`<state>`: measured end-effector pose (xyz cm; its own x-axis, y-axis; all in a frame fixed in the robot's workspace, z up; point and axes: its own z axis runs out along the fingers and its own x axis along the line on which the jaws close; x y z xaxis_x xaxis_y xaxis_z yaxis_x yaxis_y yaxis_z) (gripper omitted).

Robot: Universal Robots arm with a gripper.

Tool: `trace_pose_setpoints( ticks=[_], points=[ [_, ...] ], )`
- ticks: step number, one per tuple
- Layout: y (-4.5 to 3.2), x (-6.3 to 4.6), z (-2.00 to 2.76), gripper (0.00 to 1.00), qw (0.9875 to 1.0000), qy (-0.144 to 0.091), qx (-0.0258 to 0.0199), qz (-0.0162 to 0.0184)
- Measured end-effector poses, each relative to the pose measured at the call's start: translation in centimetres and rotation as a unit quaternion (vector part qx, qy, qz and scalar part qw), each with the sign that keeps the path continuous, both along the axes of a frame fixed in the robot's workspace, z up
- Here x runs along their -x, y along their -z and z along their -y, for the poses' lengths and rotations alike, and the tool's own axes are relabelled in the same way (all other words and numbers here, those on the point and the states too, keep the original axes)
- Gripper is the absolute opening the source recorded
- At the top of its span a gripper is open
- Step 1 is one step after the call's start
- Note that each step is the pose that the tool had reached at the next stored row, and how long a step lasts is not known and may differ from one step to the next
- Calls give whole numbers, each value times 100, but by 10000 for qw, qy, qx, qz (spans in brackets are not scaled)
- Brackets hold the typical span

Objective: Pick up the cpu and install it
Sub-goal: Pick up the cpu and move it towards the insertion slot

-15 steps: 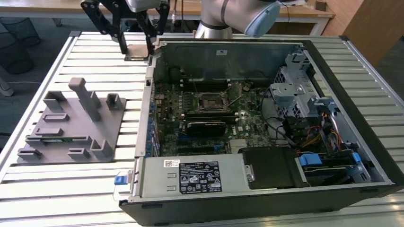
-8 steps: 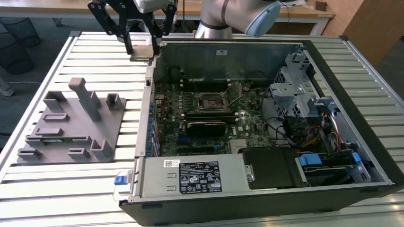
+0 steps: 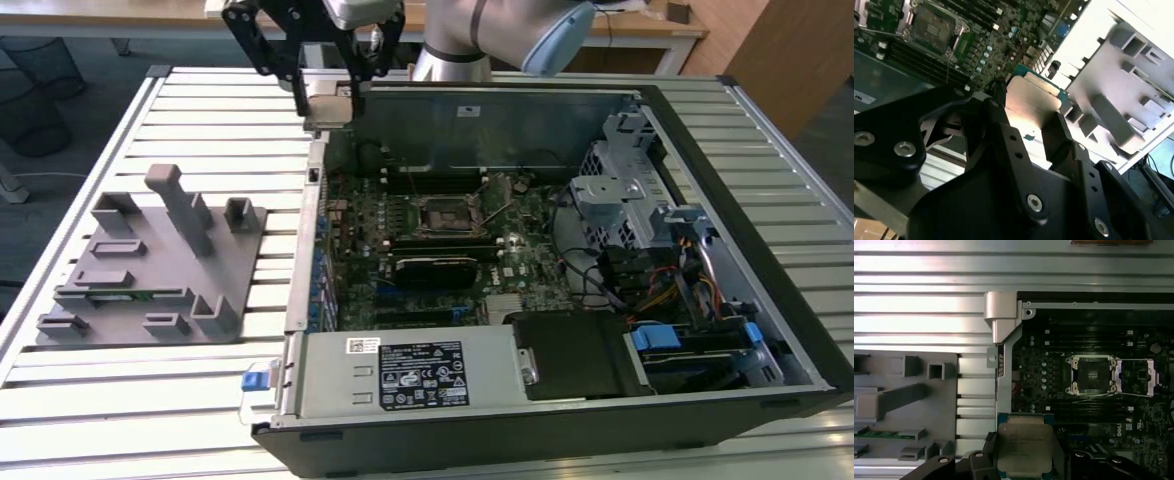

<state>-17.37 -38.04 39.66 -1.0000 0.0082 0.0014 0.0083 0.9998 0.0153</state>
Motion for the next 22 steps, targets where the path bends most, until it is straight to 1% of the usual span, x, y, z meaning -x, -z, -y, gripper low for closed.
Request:
trace_pose_setpoints(
  ticks=[6, 11, 14, 17, 22],
  points=[
    [7, -165, 0, 53, 10000, 0, 0, 0],
    [21, -368, -6, 53, 10000, -1, 0, 0],
    [41, -498, -23, 53, 10000, 0, -1, 0],
    [72, -629, -57, 53, 10000, 0, 0, 0],
    [93, -725, -82, 53, 10000, -1, -2, 0]
  ],
)
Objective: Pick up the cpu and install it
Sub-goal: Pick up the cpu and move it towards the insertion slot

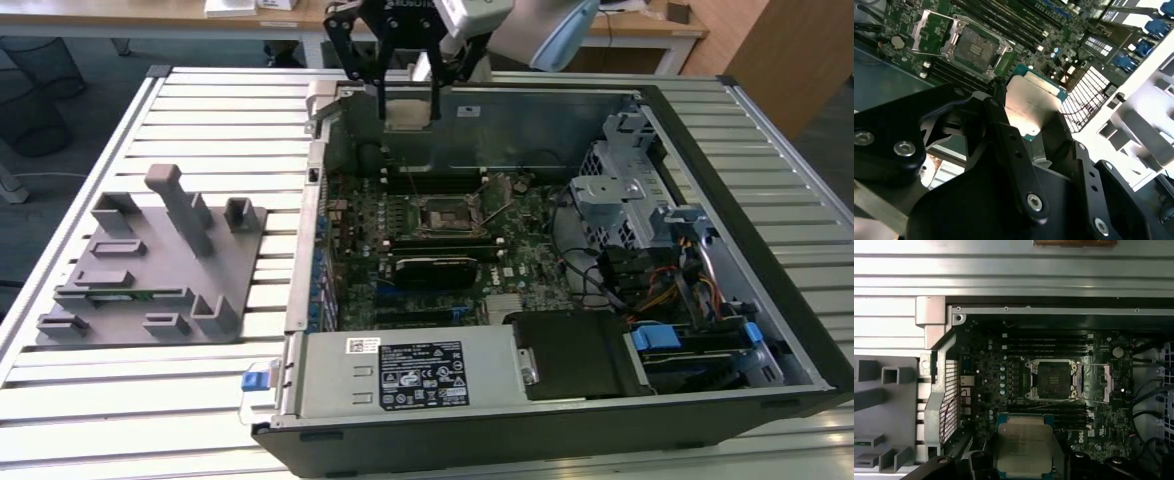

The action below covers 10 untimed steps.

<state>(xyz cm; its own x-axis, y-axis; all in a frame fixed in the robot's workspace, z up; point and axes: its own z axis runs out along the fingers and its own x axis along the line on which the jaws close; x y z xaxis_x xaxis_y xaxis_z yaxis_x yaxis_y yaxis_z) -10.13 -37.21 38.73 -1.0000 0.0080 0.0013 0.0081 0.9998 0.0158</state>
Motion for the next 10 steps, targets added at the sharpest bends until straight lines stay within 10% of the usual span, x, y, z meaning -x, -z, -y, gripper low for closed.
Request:
trace_pose_setpoints(
  ticks=[10],
  points=[
    [34, -269, -40, 53, 10000, 0, 1, 0]
  ],
)
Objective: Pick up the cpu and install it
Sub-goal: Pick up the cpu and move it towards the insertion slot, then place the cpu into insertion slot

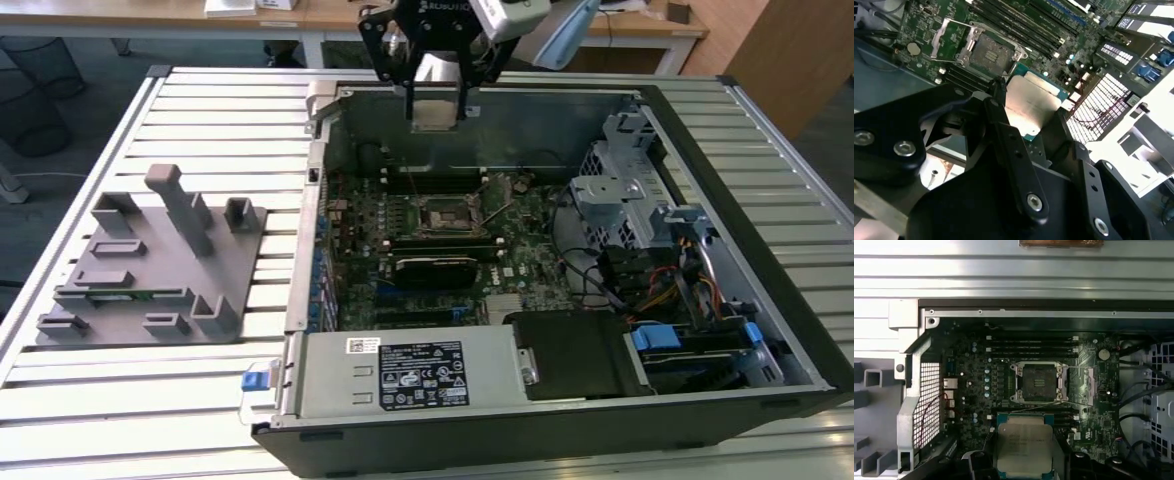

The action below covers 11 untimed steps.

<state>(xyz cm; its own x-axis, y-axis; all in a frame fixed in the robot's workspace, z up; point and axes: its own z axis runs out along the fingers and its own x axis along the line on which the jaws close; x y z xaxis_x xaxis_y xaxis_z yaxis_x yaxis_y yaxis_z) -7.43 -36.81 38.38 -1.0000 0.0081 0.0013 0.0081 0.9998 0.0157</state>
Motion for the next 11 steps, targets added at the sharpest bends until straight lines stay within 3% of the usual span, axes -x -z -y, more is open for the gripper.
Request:
trace_pose_setpoints(
  ticks=[11],
  points=[
    [2, -210, 0, 53, 10000, 1, 0, 0]
  ],
)
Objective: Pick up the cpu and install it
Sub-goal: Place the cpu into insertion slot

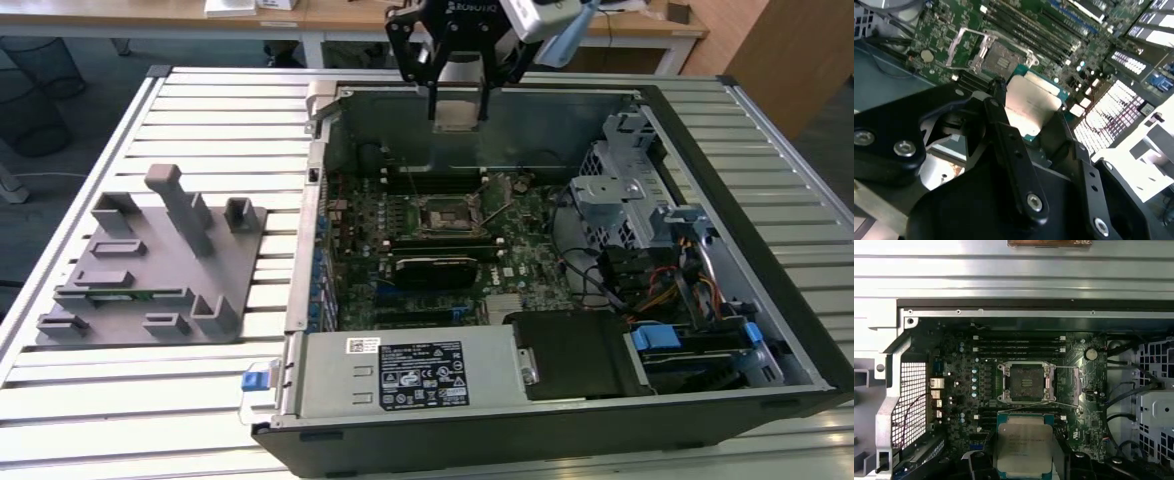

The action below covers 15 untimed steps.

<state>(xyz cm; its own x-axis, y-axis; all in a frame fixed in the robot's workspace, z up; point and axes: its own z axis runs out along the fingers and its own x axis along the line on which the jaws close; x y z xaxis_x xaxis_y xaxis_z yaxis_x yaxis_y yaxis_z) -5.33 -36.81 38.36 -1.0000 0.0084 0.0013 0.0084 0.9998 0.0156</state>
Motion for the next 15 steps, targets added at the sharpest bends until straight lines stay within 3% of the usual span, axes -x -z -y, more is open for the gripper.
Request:
trace_pose_setpoints(
  ticks=[10, 15],
  points=[
    [5, -16, -1, 53, 10000, 76, 13, -1],
    [13, -15, -1, 53, 9994, 358, 16, 0]
  ],
)
